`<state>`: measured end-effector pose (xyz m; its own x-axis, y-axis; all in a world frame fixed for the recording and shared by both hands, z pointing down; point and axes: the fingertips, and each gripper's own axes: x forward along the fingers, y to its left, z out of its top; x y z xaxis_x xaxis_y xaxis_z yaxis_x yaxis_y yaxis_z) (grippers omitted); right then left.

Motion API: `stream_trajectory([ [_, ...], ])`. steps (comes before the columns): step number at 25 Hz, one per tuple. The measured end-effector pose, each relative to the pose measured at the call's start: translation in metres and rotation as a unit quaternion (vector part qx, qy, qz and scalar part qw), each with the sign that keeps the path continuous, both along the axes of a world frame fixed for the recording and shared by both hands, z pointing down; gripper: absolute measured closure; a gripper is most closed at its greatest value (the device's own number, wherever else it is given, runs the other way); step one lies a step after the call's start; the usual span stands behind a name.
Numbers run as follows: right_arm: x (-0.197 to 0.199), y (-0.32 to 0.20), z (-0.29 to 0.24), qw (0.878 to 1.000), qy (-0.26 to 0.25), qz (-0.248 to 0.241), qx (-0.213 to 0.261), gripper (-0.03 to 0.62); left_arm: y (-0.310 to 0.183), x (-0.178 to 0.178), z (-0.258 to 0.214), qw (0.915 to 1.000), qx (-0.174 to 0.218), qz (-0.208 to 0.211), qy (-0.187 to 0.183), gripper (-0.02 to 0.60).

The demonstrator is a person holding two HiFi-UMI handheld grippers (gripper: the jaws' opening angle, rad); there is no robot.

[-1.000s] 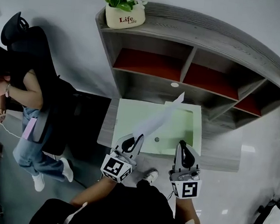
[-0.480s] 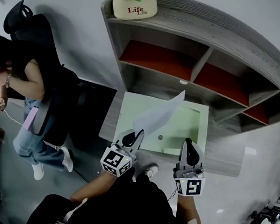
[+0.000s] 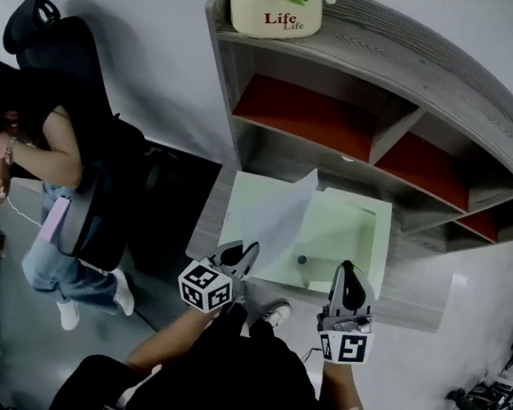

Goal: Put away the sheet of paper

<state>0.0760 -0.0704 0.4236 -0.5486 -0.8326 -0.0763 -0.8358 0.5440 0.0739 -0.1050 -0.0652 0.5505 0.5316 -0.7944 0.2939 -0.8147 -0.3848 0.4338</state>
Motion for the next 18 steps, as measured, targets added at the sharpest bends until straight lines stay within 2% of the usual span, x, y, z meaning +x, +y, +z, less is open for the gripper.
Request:
stream_trajectory([
  [4, -0.006, -0.004, 0.006, 1.0, 0.013, -0.004, -0.004, 0.569, -0.012, -0.028, 0.036, 0.9959, -0.09, -0.008, 0.0, 0.575],
  [8, -0.004, -0.006, 0.011, 0.999, 0.035, -0.001, 0.0, 0.569, -0.015, -0.047, 0.084, 0.9803, -0.196, 0.007, -0.023, 0.575],
  [10, 0.0, -0.009, 0.013, 0.999, 0.041, 0.006, 0.001, 0.569, -0.019, -0.055, 0.104, 0.9718, -0.234, 0.004, -0.033, 0.575],
  [14, 0.004, -0.009, 0.017, 0.999, 0.042, 0.017, -0.006, 0.569, -0.023, -0.067, 0.135, 0.9589, -0.277, -0.006, -0.061, 0.575],
  [18, 0.005, -0.009, 0.021, 0.999, 0.049, 0.02, -0.009, 0.569, -0.033, -0.069, 0.151, 0.9554, -0.281, 0.0, -0.091, 0.575],
])
